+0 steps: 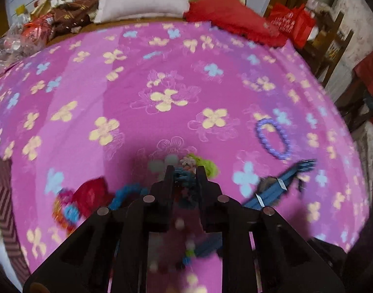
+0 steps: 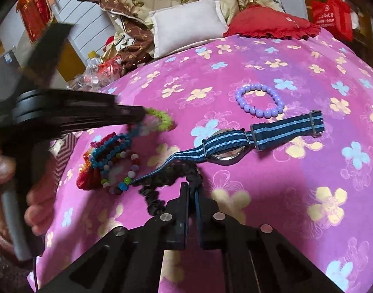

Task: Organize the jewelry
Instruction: 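Grasp the beaded bracelet with the left tool while right grasps black scrunchie, then drop the beaded bracelet and black scrunchie into the tray with both tools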

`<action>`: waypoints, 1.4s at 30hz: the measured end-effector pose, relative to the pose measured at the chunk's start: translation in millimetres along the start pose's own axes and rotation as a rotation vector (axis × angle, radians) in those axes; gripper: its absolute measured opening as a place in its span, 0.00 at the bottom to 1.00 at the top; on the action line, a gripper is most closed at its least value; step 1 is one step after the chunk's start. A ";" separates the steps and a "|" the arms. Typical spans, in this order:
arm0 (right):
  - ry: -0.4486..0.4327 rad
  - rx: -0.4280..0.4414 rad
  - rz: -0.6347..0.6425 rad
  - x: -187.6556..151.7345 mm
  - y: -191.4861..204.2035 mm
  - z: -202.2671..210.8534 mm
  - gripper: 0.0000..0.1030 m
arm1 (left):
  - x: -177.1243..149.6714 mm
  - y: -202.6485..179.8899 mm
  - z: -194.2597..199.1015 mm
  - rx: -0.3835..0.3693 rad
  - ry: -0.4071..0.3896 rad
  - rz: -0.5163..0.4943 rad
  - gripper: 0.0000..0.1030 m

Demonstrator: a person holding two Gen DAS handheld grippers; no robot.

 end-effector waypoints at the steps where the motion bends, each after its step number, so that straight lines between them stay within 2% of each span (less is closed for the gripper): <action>1: -0.011 0.003 -0.002 2.0 1.1 7.3 0.04 | -1.5 -2.0 9.1 -0.004 -0.012 -0.001 0.15; 9: -0.099 0.010 0.066 14.4 32.5 69.1 0.04 | -36.6 1.2 128.4 -0.041 -0.164 0.052 0.15; 14: -0.111 0.027 0.117 8.8 67.1 95.3 0.04 | -74.7 28.4 191.8 0.032 -0.249 0.088 0.15; 19: -0.124 0.045 0.199 -1.2 110.1 116.1 0.04 | -122.8 71.0 237.3 0.088 -0.311 0.175 0.15; 24: -0.093 0.115 0.288 -18.9 174.7 127.6 0.04 | -172.2 109.4 254.5 0.127 -0.315 0.268 0.15; 27: -0.062 0.170 0.339 -30.0 216.9 129.6 0.04 | -199.6 135.0 261.2 0.180 -0.312 0.312 0.15; 34: 0.012 0.303 0.478 -65.9 326.0 129.2 0.04 | -241.5 186.2 267.4 0.195 -0.301 0.446 0.15; 38: 0.051 0.315 0.539 -88.0 366.2 109.9 0.04 | -259.7 208.6 268.5 0.240 -0.272 0.487 0.15; 42: 0.113 0.306 0.555 -105.3 381.7 82.7 0.04 | -273.6 224.1 266.3 0.274 -0.237 0.519 0.15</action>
Point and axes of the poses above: each gripper's, at about its wrist camera, not at the fingertips, and z roughly against the way its jaws point, y to its left, x to its top, the point moved 10 cm from there along -z, roughly the way its jaws point, and after that the axes turned 14 degrees about -x, right-handed, at the moved point
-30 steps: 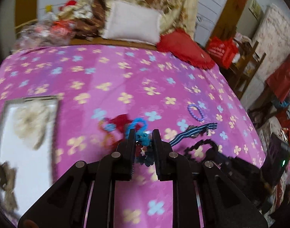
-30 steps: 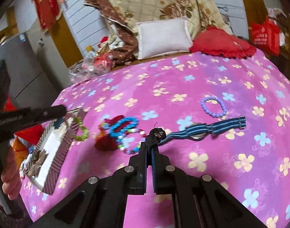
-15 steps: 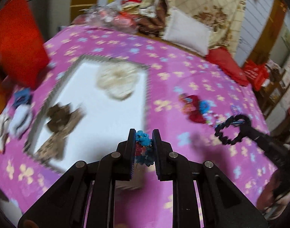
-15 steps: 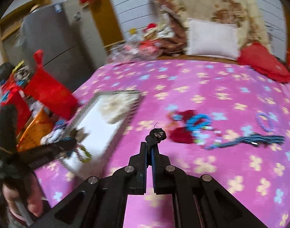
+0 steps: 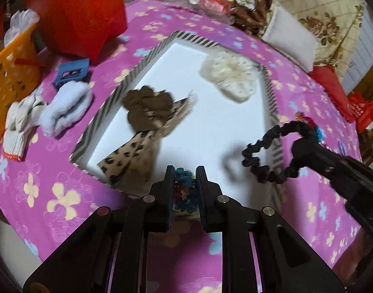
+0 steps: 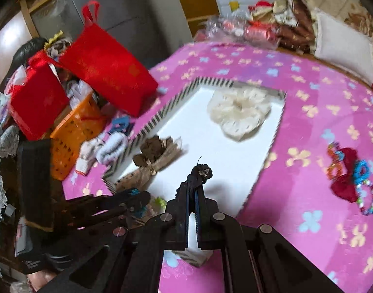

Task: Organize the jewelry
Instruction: 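Drop the beaded bracelet and black scrunchie into the tray with both tools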

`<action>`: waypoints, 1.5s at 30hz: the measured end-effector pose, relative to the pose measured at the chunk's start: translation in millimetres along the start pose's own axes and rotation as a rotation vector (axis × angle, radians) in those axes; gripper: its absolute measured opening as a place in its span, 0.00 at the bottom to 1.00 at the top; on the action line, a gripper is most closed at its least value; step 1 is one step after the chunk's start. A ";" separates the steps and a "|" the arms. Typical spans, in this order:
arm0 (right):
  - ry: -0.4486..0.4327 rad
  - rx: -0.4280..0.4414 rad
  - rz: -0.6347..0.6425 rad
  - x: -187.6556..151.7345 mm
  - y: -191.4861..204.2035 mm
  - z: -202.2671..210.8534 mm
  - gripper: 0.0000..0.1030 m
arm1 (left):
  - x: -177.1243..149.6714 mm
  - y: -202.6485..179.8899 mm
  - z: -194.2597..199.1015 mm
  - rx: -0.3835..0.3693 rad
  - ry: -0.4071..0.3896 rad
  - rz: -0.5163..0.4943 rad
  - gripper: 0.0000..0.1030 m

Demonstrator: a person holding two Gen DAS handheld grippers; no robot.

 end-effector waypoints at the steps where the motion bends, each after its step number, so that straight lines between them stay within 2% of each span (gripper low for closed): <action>1: 0.018 -0.005 -0.001 -3.7 0.3 -9.3 0.04 | -0.9 4.6 -1.2 -0.001 0.004 0.009 0.15; 8: 0.102 -0.031 -0.030 -27.2 -11.7 -42.4 0.04 | -0.3 13.7 -0.5 -0.027 -0.001 0.059 0.15; 15: 0.123 -0.047 -0.031 -35.6 -15.1 -42.7 0.07 | 5.1 8.4 1.7 -0.049 -0.029 0.052 0.19; 17: 0.114 -0.049 -0.030 -36.4 -15.5 -38.3 0.11 | 6.0 4.3 1.8 -0.065 -0.034 0.045 0.22; 19: 0.093 -0.049 -0.032 -35.7 -15.2 -33.2 0.28 | 7.0 0.4 2.4 -0.081 -0.040 0.040 0.31; 21: 0.073 -0.046 -0.032 -34.5 -13.7 -27.6 0.34 | 8.4 -2.6 3.4 -0.094 -0.049 0.040 0.36; 24: 0.019 -0.087 -0.028 -31.6 -17.0 -14.8 0.34 | 10.1 -5.8 6.8 -0.112 -0.067 0.042 0.36; 26: -0.020 -0.151 -0.030 -30.9 -25.2 -7.4 0.34 | 13.4 -6.2 12.4 -0.123 -0.097 0.048 0.36; 27: -0.027 -0.192 -0.022 -32.8 -29.6 -6.7 0.34 | 14.5 -5.8 14.7 -0.126 -0.109 0.051 0.36; 29: -0.003 -0.220 0.015 -40.8 -30.2 -12.6 0.34 | 18.9 -4.4 21.0 -0.126 -0.145 0.059 0.36; 31: 0.022 -0.228 0.032 -46.7 -30.6 -20.0 0.31 | 21.1 -2.3 23.4 -0.127 -0.163 0.065 0.36; 33: 0.050 -0.227 0.033 -53.2 -29.3 -26.5 0.19 | 21.8 0.1 23.8 -0.121 -0.169 0.071 0.36; 39: 0.091 -0.208 0.030 -69.8 -21.5 -24.8 0.18 | 22.5 7.0 20.4 -0.084 -0.173 0.079 0.36; 42: 0.091 -0.228 0.029 -78.4 -20.5 -19.7 0.18 | 22.5 6.1 19.7 -0.073 -0.177 0.075 0.36; 45: 0.103 -0.204 -0.006 -85.0 -22.8 -15.5 0.18 | 23.2 3.3 20.3 -0.061 -0.179 0.054 0.36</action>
Point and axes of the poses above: each gripper's, at about its wrist camera, not at the fingertips, and z roughly against the way its jaws point, y to its left, x to its top, the point moved 10 cm from there along -z, roughly the way its jaws point, and after that the axes turned 14 degrees about -x, right-handed, at the moved point
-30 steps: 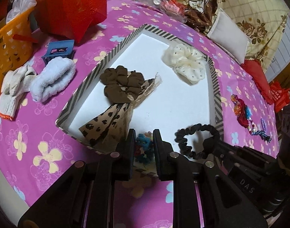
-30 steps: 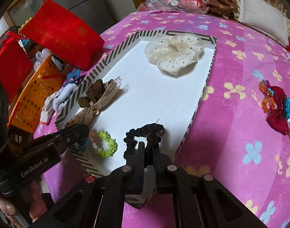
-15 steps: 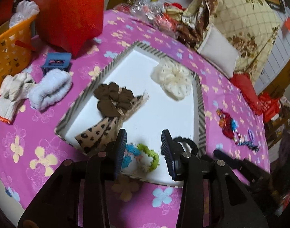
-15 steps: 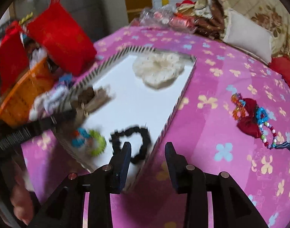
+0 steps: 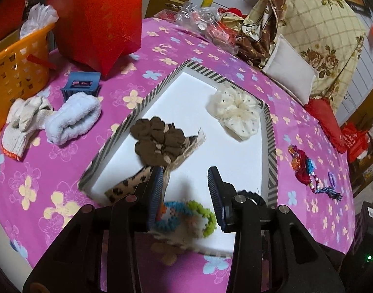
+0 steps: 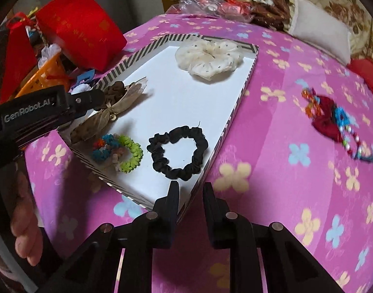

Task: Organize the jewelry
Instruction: 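Drop the beaded bracelet and black scrunchie into the tray with both tools, then move both tools back toward the remaining jewelry on the bed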

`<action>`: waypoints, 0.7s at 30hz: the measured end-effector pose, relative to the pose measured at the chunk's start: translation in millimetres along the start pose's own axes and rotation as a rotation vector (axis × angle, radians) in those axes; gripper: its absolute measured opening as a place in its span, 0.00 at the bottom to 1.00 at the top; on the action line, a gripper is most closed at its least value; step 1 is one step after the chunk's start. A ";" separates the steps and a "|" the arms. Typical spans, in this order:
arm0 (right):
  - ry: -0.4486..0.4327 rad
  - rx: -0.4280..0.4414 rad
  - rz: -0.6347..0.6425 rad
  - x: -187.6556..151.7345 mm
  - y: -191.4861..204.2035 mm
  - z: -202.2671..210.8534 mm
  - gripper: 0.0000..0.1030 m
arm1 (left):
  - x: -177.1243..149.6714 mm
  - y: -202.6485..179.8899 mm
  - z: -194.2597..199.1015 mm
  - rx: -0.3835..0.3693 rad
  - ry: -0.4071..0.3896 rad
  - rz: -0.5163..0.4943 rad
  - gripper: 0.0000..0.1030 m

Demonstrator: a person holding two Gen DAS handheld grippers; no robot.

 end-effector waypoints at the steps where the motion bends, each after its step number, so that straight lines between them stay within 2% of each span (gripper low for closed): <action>1: 0.001 0.004 -0.003 -1.3 -1.2 1.2 0.18 | 0.3 -1.9 0.5 -0.002 -0.004 -0.005 0.36; 3: -0.008 0.025 -0.025 -4.0 -7.5 10.5 0.18 | 1.3 -5.7 1.3 -0.007 -0.013 -0.015 0.36; 5: -0.065 0.028 -0.056 -5.2 -20.4 31.0 0.18 | 1.7 -9.6 3.7 -0.001 -0.031 -0.033 0.36; 9: -0.209 -0.102 -0.057 -17.0 -67.2 79.0 0.18 | -2.8 -25.1 13.9 0.027 -0.073 -0.085 0.36; 10: -0.229 -0.106 -0.077 -24.4 -81.5 90.1 0.18 | -4.9 -28.9 16.8 0.029 -0.078 -0.089 0.36; 13: -0.231 -0.073 -0.173 -47.8 -118.4 110.5 0.18 | -13.8 -51.3 34.6 0.036 -0.098 -0.115 0.36; 16: -0.268 0.042 -0.335 -64.1 -147.5 132.2 0.18 | -25.3 -83.1 57.7 0.027 -0.128 -0.179 0.36; 17: -0.285 0.098 -0.409 -70.5 -158.7 142.6 0.18 | -29.3 -94.1 63.1 0.021 -0.128 -0.198 0.36; 18: -0.286 0.119 -0.438 -74.1 -164.0 148.2 0.18 | -34.6 -108.8 68.8 0.006 -0.116 -0.217 0.36; 19: -0.284 0.127 -0.453 -77.6 -169.9 154.7 0.18 | -37.0 -116.7 72.0 -0.004 -0.107 -0.225 0.36; 21: -0.301 0.083 -0.454 -83.0 -183.4 169.6 0.18 | -42.5 -139.5 83.8 -0.029 -0.098 -0.248 0.36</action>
Point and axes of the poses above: each gripper's, at about its wrist camera, not at the fingertips, and z roughly against the way its jaws point, y to its left, x to its top, the point moved 10 cm from there along -z, roughly the way its jaws point, and after that the axes turned 14 degrees about -x, right-handed, at the moved point
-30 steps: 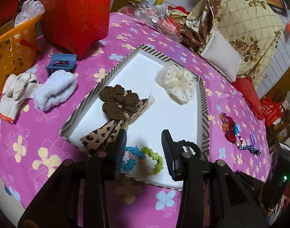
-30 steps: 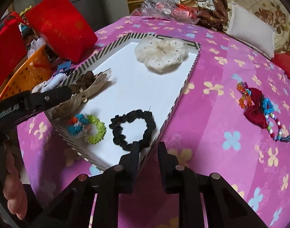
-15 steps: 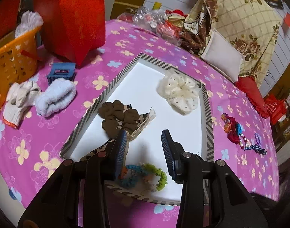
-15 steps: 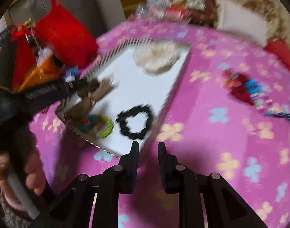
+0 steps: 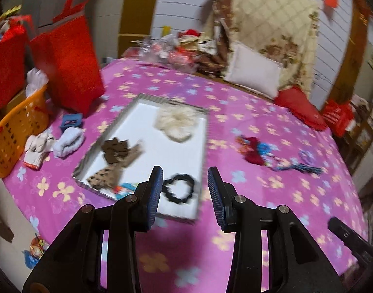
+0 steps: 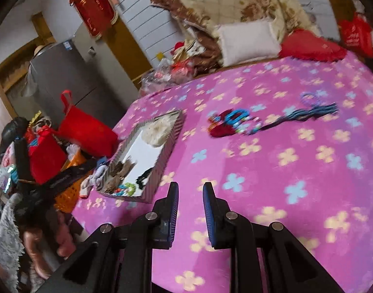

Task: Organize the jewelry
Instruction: 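Move both tools back toward the remaining jewelry on the bed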

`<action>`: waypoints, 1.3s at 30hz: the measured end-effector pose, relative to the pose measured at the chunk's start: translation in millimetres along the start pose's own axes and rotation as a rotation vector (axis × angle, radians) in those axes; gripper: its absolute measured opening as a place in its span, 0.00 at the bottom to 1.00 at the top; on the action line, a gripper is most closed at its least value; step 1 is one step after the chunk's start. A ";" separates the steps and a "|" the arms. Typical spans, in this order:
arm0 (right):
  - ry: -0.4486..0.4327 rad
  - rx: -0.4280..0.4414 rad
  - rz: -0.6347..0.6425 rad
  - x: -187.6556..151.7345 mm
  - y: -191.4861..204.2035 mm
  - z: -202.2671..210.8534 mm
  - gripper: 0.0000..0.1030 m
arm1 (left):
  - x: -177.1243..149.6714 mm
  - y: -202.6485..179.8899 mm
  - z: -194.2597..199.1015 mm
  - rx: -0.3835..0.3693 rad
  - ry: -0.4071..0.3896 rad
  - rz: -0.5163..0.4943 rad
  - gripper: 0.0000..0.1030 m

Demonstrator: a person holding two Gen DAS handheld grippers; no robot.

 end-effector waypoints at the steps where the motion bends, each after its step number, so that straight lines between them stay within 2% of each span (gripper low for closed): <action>1: -0.025 -0.036 0.012 4.8 -7.7 10.3 0.18 | 1.8 -11.6 7.8 -0.005 -0.004 -0.015 0.36; 5: -0.115 -0.126 -0.013 18.0 -47.3 59.8 0.20 | 10.0 -53.7 51.5 -0.017 -0.051 -0.082 0.36; 6: -0.128 -0.141 -0.029 20.0 -59.8 70.7 0.26 | 12.2 -61.8 64.4 -0.019 -0.068 -0.094 0.39; 7: -0.150 -0.159 -0.054 23.2 -75.6 84.0 0.33 | 14.6 -67.4 75.3 -0.018 -0.085 -0.103 0.47; 8: -0.175 -0.178 -0.084 26.1 -90.3 95.9 0.35 | 16.9 -72.2 86.1 -0.015 -0.104 -0.111 0.51; 10: -0.227 -0.228 -0.126 30.5 -119.6 119.0 0.36 | 21.4 -78.2 105.3 -0.008 -0.144 -0.127 0.55; 12: -0.274 -0.316 -0.146 33.3 -147.1 140.1 0.40 | 25.1 -83.1 121.1 0.005 -0.184 -0.148 0.59; 14: -0.295 -0.370 -0.159 34.0 -167.6 151.9 0.42 | 27.1 -86.3 130.8 0.020 -0.216 -0.163 0.70; 16: -0.284 -0.382 -0.177 32.1 -180.0 152.6 0.42 | 28.7 -86.5 132.2 0.033 -0.247 -0.159 0.83; 19: -0.237 -0.376 -0.176 20.8 -185.1 135.2 0.42 | 25.4 -83.3 124.3 0.056 -0.258 -0.166 0.87; 22: -0.167 -0.377 -0.140 6.9 -181.5 105.2 0.42 | 13.4 -80.1 98.7 0.067 -0.188 -0.194 0.87; 28: 0.005 -0.328 -0.110 -19.7 -172.0 33.2 0.42 | -23.2 -71.2 38.4 0.041 -0.013 -0.175 0.87; 32: 0.082 -0.348 -0.064 -31.2 -171.2 -6.2 0.42 | -38.0 -66.5 11.5 0.035 0.040 -0.170 0.87; 36: 0.112 -0.350 -0.072 -14.6 -176.8 -35.3 0.42 | -49.7 -60.2 -12.6 0.024 0.086 -0.149 0.87; 39: 0.118 -0.368 -0.085 12.3 -187.2 -64.4 0.42 | -57.4 -57.0 -27.3 0.009 0.110 -0.141 0.87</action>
Point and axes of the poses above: each gripper's, at about its wrist camera, not at the fingertips, and z roughly against the way its jaws point, y to its left, x to its top, the point moved 10 cm from there along -z, roughly the way its jaws point, and after that the axes turned 14 degrees about -x, right-handed, at the moved point
